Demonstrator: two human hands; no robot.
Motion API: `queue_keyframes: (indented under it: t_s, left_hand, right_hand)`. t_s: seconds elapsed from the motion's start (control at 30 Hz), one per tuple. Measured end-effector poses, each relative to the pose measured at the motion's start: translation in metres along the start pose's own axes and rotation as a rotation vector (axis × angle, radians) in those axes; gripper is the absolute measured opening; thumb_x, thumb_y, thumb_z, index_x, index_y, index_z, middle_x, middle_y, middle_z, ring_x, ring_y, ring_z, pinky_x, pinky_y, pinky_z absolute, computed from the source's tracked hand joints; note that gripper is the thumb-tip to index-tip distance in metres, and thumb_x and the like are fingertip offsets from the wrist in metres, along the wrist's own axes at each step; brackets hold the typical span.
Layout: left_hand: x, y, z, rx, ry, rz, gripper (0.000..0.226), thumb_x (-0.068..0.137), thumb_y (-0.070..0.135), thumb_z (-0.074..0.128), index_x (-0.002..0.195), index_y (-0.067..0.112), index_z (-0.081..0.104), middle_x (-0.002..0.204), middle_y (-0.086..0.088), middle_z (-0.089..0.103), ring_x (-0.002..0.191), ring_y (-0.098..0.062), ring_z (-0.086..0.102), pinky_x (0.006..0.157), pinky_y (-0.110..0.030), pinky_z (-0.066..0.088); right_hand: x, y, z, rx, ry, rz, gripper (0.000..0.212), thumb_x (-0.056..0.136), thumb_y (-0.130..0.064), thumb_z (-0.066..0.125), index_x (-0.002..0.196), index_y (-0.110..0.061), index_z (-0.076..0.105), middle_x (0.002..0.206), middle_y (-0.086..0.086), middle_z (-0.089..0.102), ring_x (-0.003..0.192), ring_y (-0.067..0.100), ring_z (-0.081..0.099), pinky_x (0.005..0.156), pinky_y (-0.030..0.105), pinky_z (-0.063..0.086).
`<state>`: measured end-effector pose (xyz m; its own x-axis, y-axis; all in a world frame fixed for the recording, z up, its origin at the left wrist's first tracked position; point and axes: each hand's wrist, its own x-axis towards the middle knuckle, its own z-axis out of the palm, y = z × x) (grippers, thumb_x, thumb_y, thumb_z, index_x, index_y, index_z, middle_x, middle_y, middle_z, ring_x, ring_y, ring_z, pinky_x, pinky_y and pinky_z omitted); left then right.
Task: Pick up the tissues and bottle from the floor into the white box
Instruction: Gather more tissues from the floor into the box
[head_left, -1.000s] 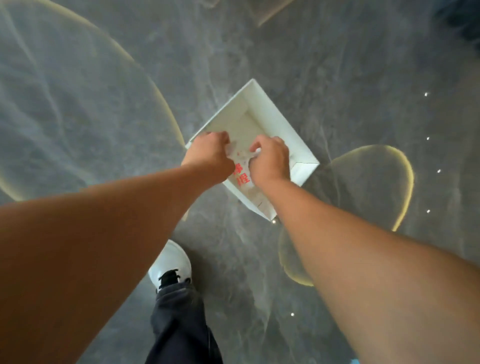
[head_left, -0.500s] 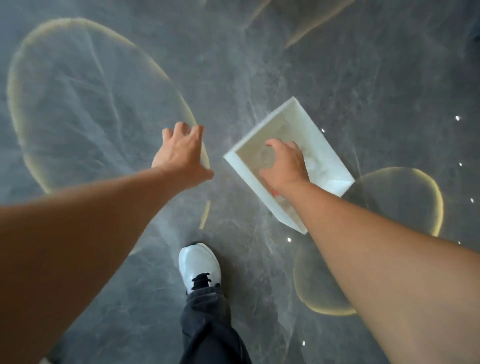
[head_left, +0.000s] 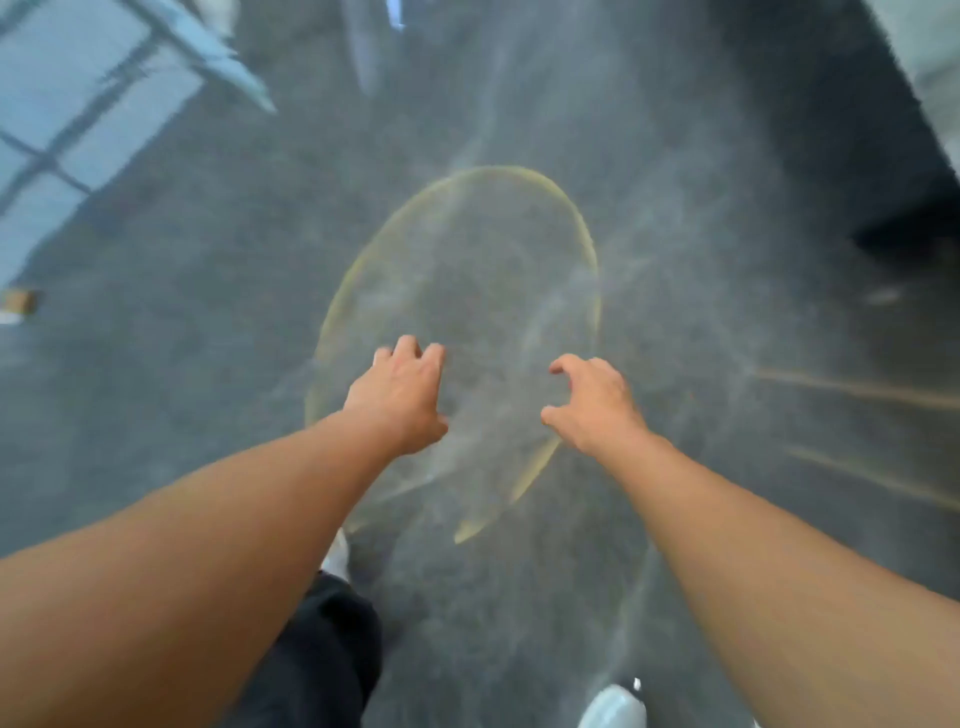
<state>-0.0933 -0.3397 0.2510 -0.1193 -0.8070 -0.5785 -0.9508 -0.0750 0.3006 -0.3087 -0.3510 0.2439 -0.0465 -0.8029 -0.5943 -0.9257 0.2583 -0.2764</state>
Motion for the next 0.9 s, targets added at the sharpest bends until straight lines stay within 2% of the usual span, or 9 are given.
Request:
queue_keyframes:
  t_s: [0.13,0.23,0.4,0.63,0.77,0.9]
  left_hand:
    - [-0.04,-0.177,-0.085,-0.112,0.046,-0.267,0.064,0.071,0.039,0.072,0.124,0.019,0.042,0.124,-0.01,0.041,0.117,-0.035,0.045,0.09,-0.049,0.049]
    - [-0.082,-0.288,-0.119,-0.172,0.061,-0.438,0.061,0.071,0.037,0.071,0.122,0.017,0.044,0.124,-0.011,0.042,0.115,-0.036,0.046,0.092,-0.047,0.048]
    - [-0.143,-0.406,-0.129,-0.284,0.04,-0.681,0.055,0.073,0.031,0.069,0.12,0.017,0.045,0.121,-0.011,0.043,0.112,-0.036,0.048,0.09,-0.048,0.049]
    - [-0.134,-0.478,-0.118,-0.409,0.042,-0.791,0.046,0.079,0.031,0.066,0.12,0.021,0.046,0.121,-0.008,0.045,0.11,-0.034,0.05,0.086,-0.044,0.049]
    - [-0.073,-0.509,-0.113,-0.543,0.097,-0.805,0.043,0.08,0.031,0.063,0.12,0.023,0.048,0.121,-0.009,0.048,0.11,-0.033,0.052,0.087,-0.042,0.048]
    - [0.016,-0.547,-0.097,-0.628,0.222,-0.869,0.041,0.082,0.029,0.061,0.121,0.021,0.051,0.12,-0.014,0.051,0.109,-0.037,0.053,0.088,-0.043,0.047]
  right_hand:
    - [0.028,-0.195,0.011,-0.025,-0.064,-0.142,0.047,0.073,-0.025,0.068,0.119,-0.026,0.056,0.114,0.009,0.055,0.1,0.029,0.056,0.084,0.032,0.046]
    - [0.036,-0.32,0.036,-0.099,-0.105,-0.26,0.048,0.072,-0.026,0.069,0.118,-0.027,0.056,0.114,0.009,0.056,0.103,0.029,0.057,0.087,0.032,0.046]
    - [0.031,-0.469,0.086,-0.229,-0.179,-0.482,0.049,0.072,-0.024,0.067,0.12,-0.025,0.056,0.114,0.01,0.057,0.106,0.029,0.056,0.089,0.033,0.046]
    - [0.047,-0.549,0.138,-0.394,-0.249,-0.642,0.048,0.078,-0.023,0.063,0.125,-0.024,0.051,0.114,0.01,0.053,0.104,0.031,0.055,0.089,0.039,0.05]
    - [0.103,-0.571,0.159,-0.455,-0.271,-0.631,0.047,0.08,-0.02,0.059,0.126,-0.022,0.05,0.115,0.01,0.052,0.104,0.031,0.054,0.087,0.039,0.049]
    - [0.186,-0.608,0.193,-0.43,-0.204,-0.588,0.045,0.081,-0.018,0.056,0.126,-0.019,0.049,0.119,0.013,0.05,0.108,0.035,0.053,0.088,0.04,0.046]
